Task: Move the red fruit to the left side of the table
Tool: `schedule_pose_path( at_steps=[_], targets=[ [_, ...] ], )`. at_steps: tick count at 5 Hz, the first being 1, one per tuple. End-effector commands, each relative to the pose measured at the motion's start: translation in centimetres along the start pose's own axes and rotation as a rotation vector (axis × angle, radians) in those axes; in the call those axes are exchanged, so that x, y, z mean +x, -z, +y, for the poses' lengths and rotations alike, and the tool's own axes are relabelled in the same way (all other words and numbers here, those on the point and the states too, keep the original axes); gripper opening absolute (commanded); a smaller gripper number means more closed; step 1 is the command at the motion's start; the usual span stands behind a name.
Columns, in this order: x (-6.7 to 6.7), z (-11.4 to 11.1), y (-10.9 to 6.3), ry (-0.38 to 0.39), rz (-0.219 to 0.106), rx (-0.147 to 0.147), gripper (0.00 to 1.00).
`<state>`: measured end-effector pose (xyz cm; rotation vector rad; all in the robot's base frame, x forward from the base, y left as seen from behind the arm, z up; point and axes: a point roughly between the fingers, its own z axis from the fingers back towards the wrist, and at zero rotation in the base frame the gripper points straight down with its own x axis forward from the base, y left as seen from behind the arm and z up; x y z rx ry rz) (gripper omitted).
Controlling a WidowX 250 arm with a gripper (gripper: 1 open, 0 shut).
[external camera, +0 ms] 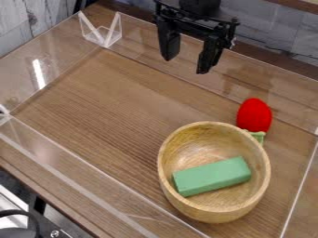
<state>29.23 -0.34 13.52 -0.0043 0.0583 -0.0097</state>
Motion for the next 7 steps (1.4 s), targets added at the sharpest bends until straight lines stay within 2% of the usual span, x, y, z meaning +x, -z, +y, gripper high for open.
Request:
schedule_pose_path(
  at_steps=[1, 2, 3, 4, 5, 6, 7],
  targets=[
    [0.2, -0.7, 2.0, 0.006, 0.035, -0.009, 1.00],
    [1.9, -4.6, 3.9, 0.058, 0.043, -0.017, 1.00],
    [4.3, -7.5, 4.1, 0.097, 0.044, -0.015, 1.00],
    [5.5, -8.6, 4.4, 0.118, 0.052, -0.013, 1.00],
    [6.1, -7.3, 6.5, 0.199, 0.086, -0.006, 1.00],
    [6.9, -6.1, 8.4, 0.277, 0.103, -0.001, 1.00],
    [8.2, -6.5, 8.7, 0.287, 0.111, -0.003, 0.00]
  ],
)
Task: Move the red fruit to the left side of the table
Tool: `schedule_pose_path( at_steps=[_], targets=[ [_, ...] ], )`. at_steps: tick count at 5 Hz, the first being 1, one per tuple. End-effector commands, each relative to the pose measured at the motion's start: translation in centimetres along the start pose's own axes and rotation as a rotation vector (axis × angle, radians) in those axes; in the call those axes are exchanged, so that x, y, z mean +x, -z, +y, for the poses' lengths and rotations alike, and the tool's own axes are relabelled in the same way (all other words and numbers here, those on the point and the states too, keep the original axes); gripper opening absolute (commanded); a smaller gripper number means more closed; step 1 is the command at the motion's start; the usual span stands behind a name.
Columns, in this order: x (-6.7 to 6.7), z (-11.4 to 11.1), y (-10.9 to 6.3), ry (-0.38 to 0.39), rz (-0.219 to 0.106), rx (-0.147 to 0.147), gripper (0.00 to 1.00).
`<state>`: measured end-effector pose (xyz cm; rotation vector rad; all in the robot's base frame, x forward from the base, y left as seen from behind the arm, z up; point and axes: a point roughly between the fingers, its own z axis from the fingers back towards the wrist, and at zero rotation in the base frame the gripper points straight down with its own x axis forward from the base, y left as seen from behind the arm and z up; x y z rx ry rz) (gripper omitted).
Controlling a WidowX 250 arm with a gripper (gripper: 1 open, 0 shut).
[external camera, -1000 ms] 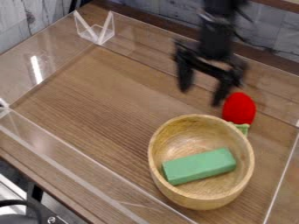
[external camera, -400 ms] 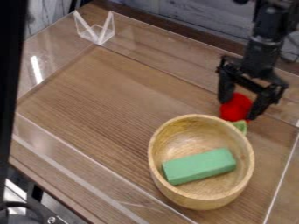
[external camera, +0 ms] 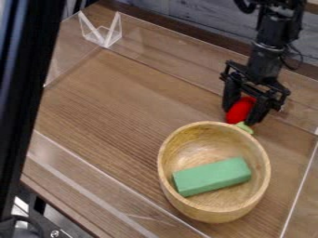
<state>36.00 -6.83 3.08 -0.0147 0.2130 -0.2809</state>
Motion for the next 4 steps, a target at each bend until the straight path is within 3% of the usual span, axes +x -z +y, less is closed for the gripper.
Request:
schedule_pose_path(
  at_steps=[1, 4],
  targets=[
    [1.5, -0.5, -1.4, 0.004, -0.040, -0.003, 0.00],
    [1.2, -1.9, 0.0, -0.079, -0.042, -0.033, 0.00]
  ],
)
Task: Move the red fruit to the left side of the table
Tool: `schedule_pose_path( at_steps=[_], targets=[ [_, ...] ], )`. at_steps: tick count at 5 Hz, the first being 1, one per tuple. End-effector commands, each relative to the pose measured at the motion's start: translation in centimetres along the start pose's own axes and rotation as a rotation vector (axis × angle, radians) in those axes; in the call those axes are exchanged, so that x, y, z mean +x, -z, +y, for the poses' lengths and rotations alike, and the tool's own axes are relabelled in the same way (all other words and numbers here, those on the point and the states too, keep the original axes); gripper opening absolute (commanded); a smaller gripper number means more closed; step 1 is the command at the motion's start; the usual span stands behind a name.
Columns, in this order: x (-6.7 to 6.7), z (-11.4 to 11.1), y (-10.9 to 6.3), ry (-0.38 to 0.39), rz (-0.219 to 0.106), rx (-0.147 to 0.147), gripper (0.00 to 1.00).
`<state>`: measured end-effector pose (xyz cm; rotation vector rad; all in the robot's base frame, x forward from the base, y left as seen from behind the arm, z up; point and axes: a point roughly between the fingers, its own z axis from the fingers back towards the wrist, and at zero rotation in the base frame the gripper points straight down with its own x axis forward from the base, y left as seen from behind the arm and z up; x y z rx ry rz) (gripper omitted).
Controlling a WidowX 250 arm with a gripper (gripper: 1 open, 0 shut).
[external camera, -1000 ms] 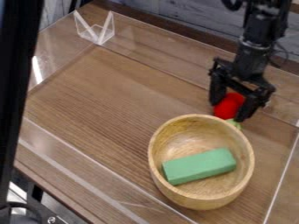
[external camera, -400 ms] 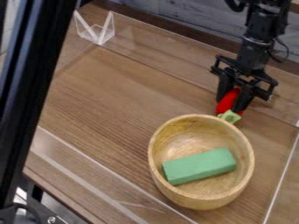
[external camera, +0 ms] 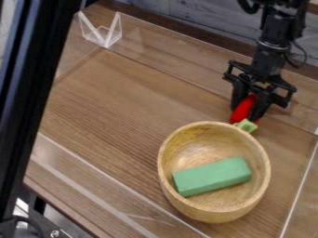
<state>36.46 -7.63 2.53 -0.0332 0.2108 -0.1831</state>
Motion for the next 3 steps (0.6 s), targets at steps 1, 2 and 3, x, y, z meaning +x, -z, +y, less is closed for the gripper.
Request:
schedule_pose_path(
  at_steps=[1, 2, 3],
  targets=[
    [0.5, -3.0, 0.3, 0.023, -0.031, -0.009, 0.00],
    [0.7, -4.6, 0.7, 0.029, -0.026, -0.011, 0.00],
    [0.7, -5.8, 1.1, 0.011, -0.023, -0.018, 0.00]
  ],
)
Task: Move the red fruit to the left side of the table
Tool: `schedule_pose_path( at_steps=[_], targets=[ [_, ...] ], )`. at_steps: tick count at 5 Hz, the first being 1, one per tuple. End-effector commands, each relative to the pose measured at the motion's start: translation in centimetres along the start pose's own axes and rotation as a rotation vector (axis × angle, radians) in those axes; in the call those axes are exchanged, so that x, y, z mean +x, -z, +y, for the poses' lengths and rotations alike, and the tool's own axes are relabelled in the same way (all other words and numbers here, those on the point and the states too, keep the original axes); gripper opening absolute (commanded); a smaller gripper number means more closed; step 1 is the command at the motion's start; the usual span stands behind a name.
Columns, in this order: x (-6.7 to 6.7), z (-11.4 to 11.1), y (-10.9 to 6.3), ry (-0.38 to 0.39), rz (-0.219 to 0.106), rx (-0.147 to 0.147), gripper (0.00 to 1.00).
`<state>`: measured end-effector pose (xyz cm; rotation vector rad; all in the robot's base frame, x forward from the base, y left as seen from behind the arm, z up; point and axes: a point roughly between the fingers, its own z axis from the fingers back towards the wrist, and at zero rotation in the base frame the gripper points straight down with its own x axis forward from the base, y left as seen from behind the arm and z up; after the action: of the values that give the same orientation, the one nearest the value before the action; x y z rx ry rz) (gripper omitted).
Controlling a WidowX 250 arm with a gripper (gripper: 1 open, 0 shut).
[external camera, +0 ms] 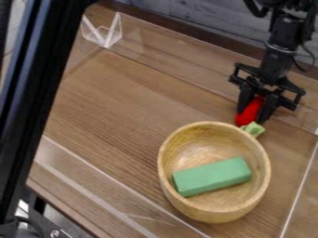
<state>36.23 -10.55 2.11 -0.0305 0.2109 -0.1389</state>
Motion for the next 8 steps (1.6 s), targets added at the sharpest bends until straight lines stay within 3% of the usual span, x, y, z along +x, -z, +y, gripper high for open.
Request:
schedule_pose_path(
  at_steps=[1, 2, 3, 4, 5, 6, 8],
  targets=[
    [0.0, -3.9, 0.8, 0.038, -0.018, -0.022, 0.00],
    [0.2, -3.8, 1.0, 0.090, -0.001, -0.007, 1.00],
    [0.2, -3.2, 0.8, 0.136, 0.014, 0.012, 0.00],
    [-0.2, -2.3, 0.8, 0.119, 0.026, 0.014, 0.00],
    [-0.6, -1.6, 0.8, 0.099, 0.042, 0.017, 1.00],
    [-0.4, -1.3, 0.5, 0.046, 0.052, 0.010, 0.00],
    [-1.2, -2.0, -3.6, -0.015, -0.053, 0.006, 0.00]
  ],
)
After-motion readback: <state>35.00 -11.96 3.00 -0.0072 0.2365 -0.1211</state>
